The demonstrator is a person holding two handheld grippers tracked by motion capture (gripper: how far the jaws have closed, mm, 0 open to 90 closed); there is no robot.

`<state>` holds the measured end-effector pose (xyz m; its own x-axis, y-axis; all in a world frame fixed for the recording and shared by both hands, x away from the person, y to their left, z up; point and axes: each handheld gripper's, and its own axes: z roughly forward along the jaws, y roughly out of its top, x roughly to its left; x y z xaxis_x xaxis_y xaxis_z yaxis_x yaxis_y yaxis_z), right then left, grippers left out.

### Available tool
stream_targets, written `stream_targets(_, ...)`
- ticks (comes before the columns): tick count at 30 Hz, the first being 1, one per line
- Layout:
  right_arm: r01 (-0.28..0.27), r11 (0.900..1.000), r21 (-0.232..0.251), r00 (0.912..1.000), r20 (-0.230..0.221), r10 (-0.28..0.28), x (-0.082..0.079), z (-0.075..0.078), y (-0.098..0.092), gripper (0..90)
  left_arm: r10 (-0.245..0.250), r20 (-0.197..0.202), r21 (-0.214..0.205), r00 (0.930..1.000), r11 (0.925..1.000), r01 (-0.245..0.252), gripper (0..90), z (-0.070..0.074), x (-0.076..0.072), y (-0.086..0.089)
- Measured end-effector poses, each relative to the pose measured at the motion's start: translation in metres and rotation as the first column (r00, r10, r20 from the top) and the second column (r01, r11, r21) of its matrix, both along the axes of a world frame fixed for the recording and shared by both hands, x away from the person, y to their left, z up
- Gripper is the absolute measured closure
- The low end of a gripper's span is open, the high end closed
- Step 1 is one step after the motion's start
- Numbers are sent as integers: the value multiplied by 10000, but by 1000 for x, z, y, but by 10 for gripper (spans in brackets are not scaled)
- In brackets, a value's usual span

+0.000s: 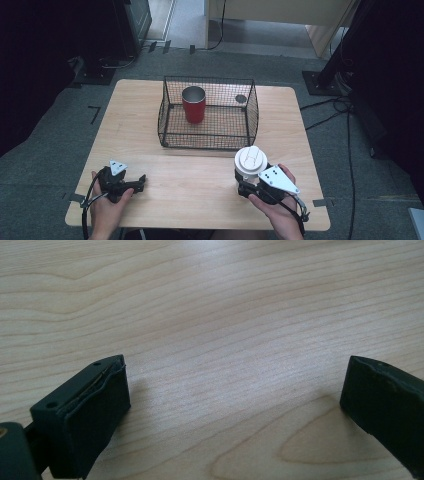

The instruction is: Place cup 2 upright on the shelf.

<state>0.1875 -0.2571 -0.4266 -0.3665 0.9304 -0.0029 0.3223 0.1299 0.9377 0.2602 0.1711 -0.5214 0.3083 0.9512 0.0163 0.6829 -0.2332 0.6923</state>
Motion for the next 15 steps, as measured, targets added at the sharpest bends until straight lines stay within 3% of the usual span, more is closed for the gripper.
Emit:
stream_targets(5,2,9992,403,9999,172,-9,6,11,6,162,-3,0,-2,10000,10000,3,1,0,0,0)
stream_targets(15,-164,9990,424,9982,589,139,17,31,18,162,9,10,-14,10000,10000,-9,1,0,0,0)
